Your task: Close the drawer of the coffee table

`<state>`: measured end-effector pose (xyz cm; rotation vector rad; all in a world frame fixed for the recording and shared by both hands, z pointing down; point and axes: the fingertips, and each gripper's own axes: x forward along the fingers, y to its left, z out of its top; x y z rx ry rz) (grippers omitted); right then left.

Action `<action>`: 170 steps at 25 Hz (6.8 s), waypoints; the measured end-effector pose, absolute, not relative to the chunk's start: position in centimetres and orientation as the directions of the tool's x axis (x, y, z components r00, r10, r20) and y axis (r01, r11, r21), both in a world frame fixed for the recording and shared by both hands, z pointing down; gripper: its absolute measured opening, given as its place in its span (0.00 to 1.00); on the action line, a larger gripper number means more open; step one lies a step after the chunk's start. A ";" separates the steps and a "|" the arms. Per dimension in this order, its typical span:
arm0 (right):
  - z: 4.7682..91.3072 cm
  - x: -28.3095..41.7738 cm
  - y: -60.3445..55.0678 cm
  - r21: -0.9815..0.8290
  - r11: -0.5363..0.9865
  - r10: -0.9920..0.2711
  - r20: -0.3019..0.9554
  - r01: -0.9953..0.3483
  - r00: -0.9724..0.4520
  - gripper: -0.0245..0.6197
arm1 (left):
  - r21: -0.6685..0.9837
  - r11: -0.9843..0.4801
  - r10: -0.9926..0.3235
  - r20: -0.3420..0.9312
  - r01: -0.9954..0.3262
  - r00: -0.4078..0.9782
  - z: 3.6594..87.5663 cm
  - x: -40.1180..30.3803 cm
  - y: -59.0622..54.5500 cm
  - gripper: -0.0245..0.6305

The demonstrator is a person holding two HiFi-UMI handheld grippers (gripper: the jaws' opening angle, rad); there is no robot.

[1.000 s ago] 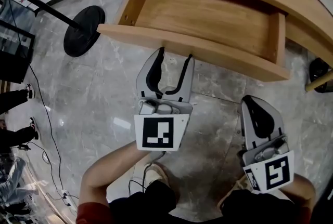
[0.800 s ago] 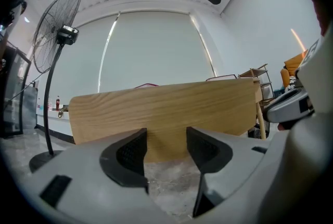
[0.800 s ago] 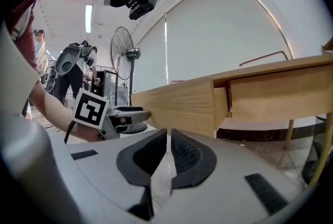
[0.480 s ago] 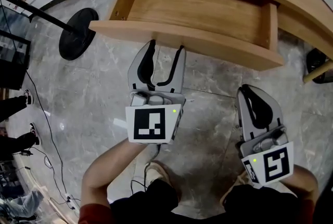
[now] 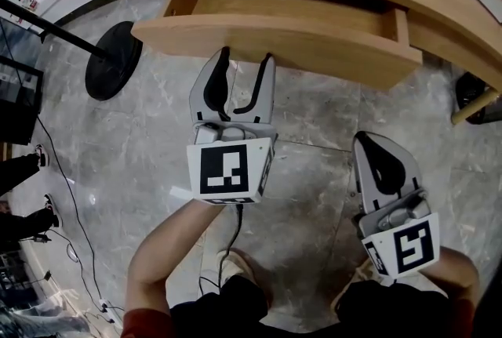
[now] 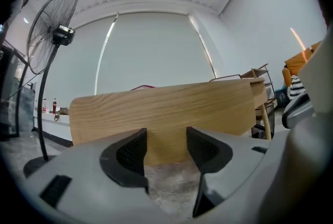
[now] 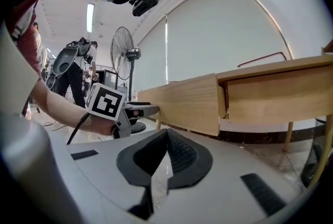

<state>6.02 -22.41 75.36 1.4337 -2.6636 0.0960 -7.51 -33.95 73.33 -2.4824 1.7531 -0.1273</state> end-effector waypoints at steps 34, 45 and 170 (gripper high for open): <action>76.7 9.4 -22.4 -0.041 0.476 -0.864 0.165 -0.879 -0.475 0.04 | -0.131 -0.333 -0.943 0.022 -0.934 0.333 73.2 -5.1 -42.6 0.38; 77.9 11.6 -22.7 -0.033 0.417 -0.888 0.200 -0.908 -0.414 0.04 | -0.134 -0.341 -0.939 -0.007 -0.931 0.344 73.1 -4.9 -43.8 0.38; 56.7 9.5 -14.8 0.063 0.483 -0.650 0.694 -0.873 -0.310 0.03 | 0.062 -0.333 -0.720 0.628 -0.941 0.297 58.4 -10.0 -13.4 0.05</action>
